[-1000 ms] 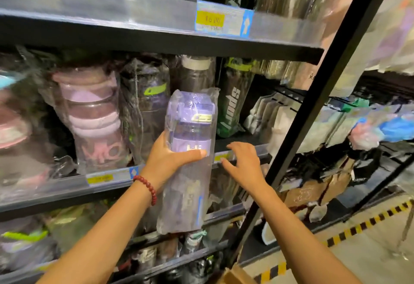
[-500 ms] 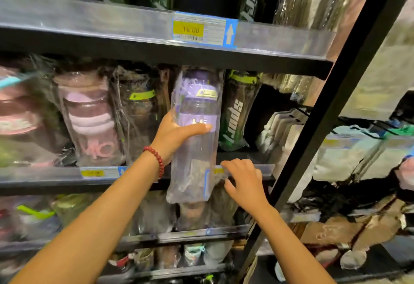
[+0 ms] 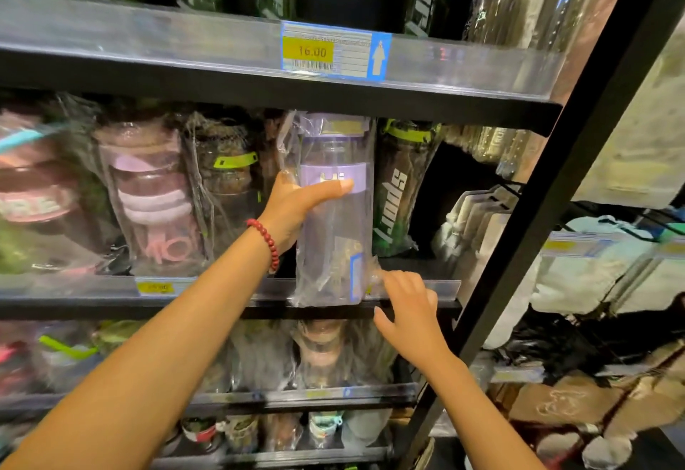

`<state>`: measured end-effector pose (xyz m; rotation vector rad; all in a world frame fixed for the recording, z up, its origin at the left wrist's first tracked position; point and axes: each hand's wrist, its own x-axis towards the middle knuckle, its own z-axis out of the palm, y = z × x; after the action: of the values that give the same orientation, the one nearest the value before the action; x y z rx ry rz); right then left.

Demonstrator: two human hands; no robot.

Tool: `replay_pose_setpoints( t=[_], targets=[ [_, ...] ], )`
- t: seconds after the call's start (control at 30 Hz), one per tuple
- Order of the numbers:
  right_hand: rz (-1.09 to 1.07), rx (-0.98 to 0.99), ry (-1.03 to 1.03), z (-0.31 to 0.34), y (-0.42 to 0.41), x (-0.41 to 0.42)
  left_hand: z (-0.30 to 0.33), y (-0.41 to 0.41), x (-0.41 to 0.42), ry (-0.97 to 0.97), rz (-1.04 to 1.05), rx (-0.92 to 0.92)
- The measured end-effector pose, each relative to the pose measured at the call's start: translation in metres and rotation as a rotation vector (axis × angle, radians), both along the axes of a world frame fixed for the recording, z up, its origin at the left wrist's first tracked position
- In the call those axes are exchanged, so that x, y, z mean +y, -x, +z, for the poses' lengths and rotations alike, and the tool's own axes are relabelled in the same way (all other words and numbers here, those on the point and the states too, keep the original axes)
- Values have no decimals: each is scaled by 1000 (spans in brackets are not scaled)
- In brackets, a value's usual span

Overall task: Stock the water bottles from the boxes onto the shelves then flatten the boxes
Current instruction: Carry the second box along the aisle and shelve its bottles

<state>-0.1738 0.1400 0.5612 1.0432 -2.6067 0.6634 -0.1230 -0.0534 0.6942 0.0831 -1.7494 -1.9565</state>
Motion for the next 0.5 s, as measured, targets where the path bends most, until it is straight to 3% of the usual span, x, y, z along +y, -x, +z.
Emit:
replay_pose_setpoints(
  t=[0.33,0.5],
  targets=[
    [-47,117,-15,-5,9,22,-5,16,3,4,24,62],
    [-60,63,15,-6,9,19,-11,18,3,37,59,65]
  ],
)
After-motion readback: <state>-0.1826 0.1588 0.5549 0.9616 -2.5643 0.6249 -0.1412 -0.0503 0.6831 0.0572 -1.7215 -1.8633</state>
